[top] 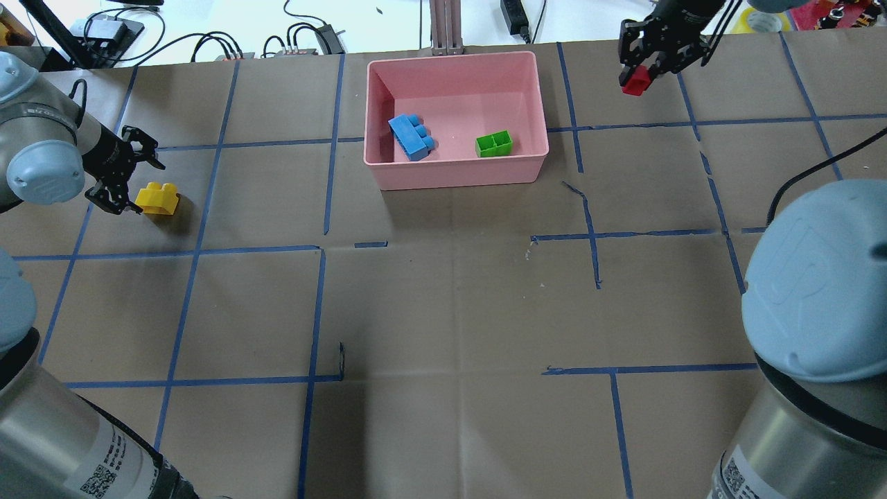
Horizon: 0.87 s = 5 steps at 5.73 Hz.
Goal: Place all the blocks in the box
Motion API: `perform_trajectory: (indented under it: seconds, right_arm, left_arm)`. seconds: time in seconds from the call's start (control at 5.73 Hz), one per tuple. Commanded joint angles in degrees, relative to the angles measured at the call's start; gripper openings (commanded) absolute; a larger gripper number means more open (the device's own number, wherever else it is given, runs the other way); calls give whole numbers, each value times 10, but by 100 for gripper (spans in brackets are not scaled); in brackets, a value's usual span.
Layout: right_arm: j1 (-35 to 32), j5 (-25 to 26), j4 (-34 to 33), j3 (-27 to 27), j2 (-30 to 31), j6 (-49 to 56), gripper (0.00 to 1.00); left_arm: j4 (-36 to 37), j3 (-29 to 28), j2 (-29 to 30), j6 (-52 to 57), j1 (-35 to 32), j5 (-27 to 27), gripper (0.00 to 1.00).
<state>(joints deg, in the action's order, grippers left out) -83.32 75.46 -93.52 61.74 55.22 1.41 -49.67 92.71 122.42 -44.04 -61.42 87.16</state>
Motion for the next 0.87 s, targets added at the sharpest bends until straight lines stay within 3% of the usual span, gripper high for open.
perform_trajectory:
  seconds: [0.0,0.35,0.7]
  right_arm:
    - [-89,-10,-8,-13,-14,-129,7]
    - [-153,-22,-11,-17,-43,-241,7]
    - [-166,-43,-148,-16,-73,-276,8]
  left_arm:
    - [26,13,14,3,7,-1,96]
    - [46,16,16,0,8,-1,94]
    - [50,15,20,-2,9,-5,92]
